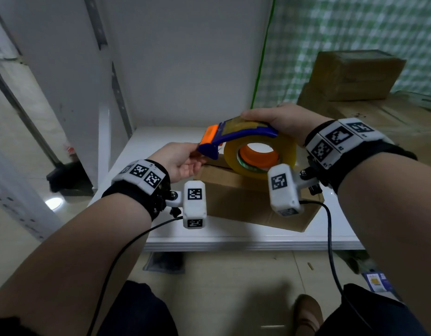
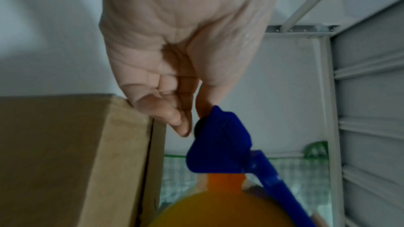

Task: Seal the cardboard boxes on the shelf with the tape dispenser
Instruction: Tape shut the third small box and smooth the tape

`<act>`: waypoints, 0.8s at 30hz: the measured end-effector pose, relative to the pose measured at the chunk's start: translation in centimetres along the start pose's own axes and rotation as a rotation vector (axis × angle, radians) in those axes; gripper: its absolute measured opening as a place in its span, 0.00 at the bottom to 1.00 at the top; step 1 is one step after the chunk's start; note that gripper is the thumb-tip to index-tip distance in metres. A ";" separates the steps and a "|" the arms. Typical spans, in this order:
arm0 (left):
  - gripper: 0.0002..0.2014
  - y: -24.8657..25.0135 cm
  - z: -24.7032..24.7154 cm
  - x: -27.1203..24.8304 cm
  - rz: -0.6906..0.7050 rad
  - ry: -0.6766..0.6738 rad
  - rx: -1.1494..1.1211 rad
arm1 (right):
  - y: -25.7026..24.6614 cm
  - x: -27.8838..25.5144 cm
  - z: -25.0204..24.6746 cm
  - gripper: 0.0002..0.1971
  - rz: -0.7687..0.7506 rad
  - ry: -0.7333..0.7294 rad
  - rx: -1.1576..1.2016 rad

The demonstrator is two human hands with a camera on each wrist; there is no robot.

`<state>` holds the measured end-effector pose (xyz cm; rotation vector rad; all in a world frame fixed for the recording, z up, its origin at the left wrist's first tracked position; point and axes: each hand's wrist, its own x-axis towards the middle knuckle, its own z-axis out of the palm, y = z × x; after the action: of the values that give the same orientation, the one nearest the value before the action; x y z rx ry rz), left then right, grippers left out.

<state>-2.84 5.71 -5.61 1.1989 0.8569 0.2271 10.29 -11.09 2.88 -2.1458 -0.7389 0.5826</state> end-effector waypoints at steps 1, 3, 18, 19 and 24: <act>0.07 0.1 0.0 -0.1 -0.017 -0.010 -0.017 | -0.1 -0.1 0.0 0.30 -0.005 0.002 0.004; 0.06 0.2 0.1 -0.2 -0.028 -0.014 -0.038 | -0.2 -0.3 0.1 0.26 -0.014 0.000 0.014; 0.09 0.3 0.0 0.4 0.070 0.174 -0.025 | -0.4 -1.0 0.1 0.25 -0.084 0.006 -0.028; 0.09 0.3 -0.4 0.5 0.076 0.190 0.000 | -0.6 -1.1 0.0 0.24 -0.077 0.005 -0.046; 0.06 -0.9 -2.1 0.7 0.084 0.231 0.073 | -1.0 -1.9 -0.7 0.19 -0.034 -0.064 -0.177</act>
<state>-4.06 7.26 -6.98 1.2952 1.0231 0.4112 8.97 -12.19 4.39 -2.2806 -0.8897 0.5895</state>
